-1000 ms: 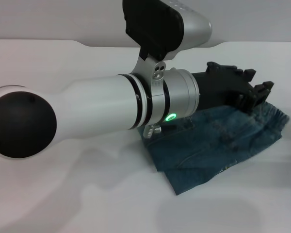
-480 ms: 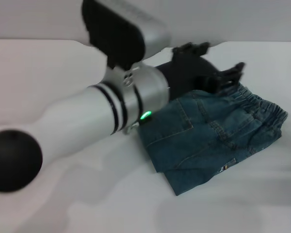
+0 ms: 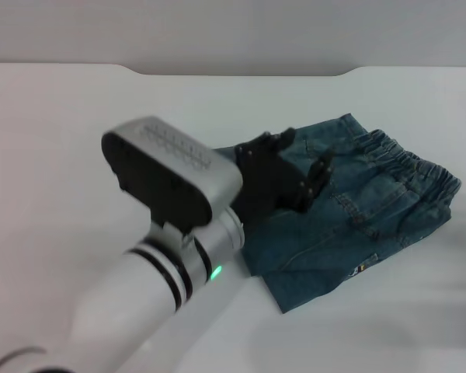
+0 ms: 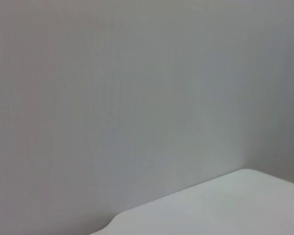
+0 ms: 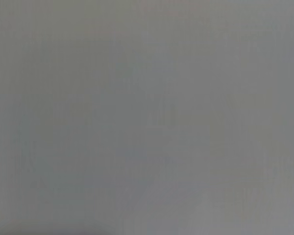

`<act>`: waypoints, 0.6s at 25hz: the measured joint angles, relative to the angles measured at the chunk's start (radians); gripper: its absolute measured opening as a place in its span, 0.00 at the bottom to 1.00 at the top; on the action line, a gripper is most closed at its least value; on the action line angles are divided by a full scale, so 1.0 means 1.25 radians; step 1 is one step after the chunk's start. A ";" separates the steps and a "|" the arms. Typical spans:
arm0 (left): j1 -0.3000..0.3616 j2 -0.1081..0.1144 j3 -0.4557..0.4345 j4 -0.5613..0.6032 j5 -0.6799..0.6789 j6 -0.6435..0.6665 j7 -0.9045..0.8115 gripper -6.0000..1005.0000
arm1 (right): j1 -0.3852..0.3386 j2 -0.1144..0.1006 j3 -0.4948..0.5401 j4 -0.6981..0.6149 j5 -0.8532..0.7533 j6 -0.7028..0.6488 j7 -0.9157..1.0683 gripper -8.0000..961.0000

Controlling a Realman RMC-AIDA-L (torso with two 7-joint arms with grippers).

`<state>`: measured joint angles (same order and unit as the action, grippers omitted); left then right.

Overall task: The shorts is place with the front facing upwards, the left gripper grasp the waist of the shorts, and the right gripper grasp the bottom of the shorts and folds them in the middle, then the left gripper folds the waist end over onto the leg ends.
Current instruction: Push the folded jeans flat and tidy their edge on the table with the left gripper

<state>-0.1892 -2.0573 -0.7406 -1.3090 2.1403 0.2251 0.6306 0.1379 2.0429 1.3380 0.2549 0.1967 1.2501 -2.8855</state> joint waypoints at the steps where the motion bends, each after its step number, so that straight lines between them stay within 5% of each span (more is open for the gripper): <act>1: 0.000 0.000 0.000 0.000 0.000 0.000 0.000 0.81 | -0.004 -0.001 0.000 -0.002 0.001 0.004 0.000 0.01; 2: -0.003 -0.001 0.046 0.041 0.009 0.063 -0.002 0.81 | -0.009 -0.002 0.001 -0.003 0.001 0.009 0.000 0.01; 4: -0.010 -0.002 0.075 0.073 0.012 0.110 -0.013 0.63 | -0.017 -0.002 0.006 -0.009 0.003 0.022 0.000 0.01; 6: -0.021 -0.004 0.107 0.111 0.013 0.158 -0.034 0.54 | -0.026 -0.003 0.017 -0.017 0.003 0.030 0.000 0.01; 15: -0.101 -0.009 0.254 0.322 0.074 0.323 -0.352 0.11 | -0.021 -0.001 0.039 -0.064 0.005 0.028 0.000 0.01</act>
<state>-0.3150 -2.0682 -0.4237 -0.9063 2.2332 0.6288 0.1903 0.1112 2.0416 1.3863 0.1755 0.2027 1.2856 -2.8853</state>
